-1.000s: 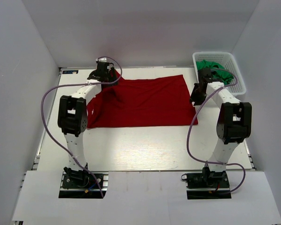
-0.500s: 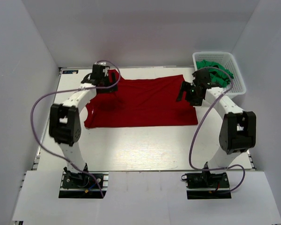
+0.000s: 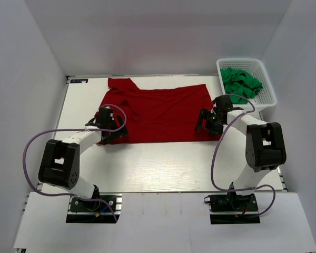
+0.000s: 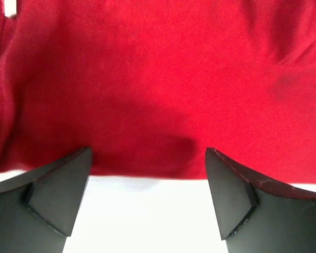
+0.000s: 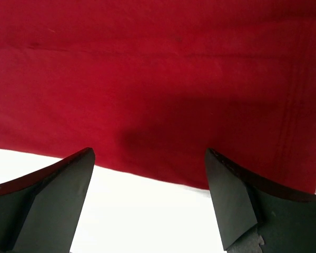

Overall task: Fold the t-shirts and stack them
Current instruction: Fold the flattened tshirt in 1/3 of the way

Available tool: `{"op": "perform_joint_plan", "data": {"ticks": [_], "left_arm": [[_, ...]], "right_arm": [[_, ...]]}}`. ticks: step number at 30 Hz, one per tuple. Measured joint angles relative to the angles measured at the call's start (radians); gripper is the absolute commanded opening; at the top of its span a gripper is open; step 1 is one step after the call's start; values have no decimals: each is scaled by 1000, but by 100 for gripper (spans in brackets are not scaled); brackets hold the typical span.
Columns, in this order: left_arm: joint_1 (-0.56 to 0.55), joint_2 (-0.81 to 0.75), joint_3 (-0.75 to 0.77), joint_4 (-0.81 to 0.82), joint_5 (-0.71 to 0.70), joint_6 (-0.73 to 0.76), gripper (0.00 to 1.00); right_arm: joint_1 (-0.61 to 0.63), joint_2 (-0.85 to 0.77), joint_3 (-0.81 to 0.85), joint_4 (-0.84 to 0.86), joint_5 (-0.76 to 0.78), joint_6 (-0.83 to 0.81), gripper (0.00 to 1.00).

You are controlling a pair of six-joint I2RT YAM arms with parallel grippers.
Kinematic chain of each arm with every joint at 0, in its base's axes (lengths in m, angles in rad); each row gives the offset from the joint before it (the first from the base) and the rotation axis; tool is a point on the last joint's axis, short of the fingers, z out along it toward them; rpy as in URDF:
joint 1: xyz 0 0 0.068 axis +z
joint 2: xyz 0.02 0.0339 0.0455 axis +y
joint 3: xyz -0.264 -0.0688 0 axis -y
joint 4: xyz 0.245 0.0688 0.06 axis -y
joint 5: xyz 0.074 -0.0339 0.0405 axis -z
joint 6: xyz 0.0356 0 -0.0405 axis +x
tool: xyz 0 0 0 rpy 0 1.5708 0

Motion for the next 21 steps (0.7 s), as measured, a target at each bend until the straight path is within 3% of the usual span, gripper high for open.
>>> {"op": "perform_joint_plan", "data": {"ticks": [6, 13, 17, 21], "left_arm": [[6, -38, -70, 66, -40, -103, 100], [24, -155, -184, 83, -36, -209, 100], [31, -305, -261, -55, 16, -284, 100], [16, -422, -256, -346, 58, -311, 100]], "right_arm": [[-2, -3, -54, 71, -9, 15, 90], [-5, -130, -219, 179, -32, 26, 90], [12, -278, -355, 151, -53, 31, 90], [59, -422, -432, -10, -56, 24, 90]]}}
